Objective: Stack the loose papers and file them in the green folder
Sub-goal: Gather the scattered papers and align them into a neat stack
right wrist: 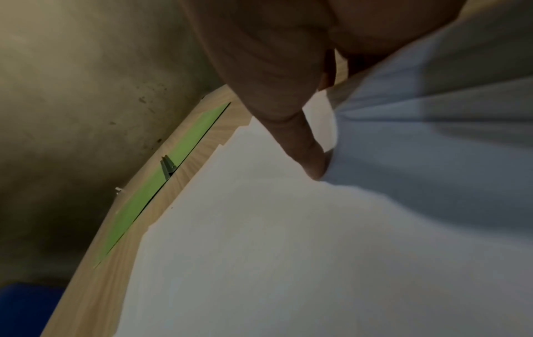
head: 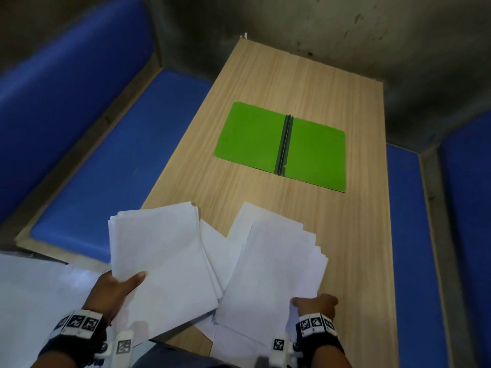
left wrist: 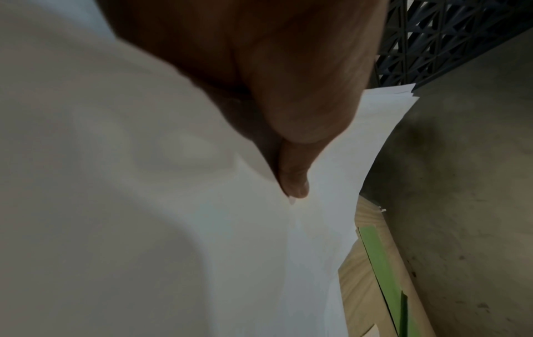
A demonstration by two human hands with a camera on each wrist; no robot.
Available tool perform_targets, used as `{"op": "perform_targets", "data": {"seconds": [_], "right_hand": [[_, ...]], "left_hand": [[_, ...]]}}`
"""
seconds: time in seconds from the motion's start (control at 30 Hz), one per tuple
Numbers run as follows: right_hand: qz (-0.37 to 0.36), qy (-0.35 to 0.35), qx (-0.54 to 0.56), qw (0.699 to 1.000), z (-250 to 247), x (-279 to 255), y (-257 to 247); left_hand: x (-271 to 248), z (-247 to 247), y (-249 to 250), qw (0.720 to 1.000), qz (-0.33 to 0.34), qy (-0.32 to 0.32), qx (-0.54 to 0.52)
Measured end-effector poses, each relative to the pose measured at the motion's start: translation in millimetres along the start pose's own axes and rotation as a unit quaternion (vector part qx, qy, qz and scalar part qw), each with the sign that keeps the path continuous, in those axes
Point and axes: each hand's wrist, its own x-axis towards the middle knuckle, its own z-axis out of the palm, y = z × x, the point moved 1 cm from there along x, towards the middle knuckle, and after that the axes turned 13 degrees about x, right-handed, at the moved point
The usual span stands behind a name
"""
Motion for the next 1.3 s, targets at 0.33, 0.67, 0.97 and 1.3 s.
{"op": "perform_targets", "data": {"seconds": [0.33,0.67,0.97,1.3], "right_hand": [[-0.207,-0.105,0.087,0.969,-39.4,-28.0,-25.2],[-0.151,-0.110,0.032,0.982,12.2,0.5,-56.6],[-0.125,-0.013,-0.057,0.990,50.7,-11.8,-59.8],[-0.254,-0.136,0.121,0.950,-2.3,-8.4,-76.4]], "left_hand": [[-21.2,-0.9,2.2,1.000,0.016,0.008,-0.003],[-17.2,15.2,-6.7,1.000,0.015,0.004,0.014],[-11.9,21.3,-9.9,0.999,0.024,0.003,0.024],[-10.1,17.9,-12.3,0.999,0.029,-0.018,-0.019]]}}
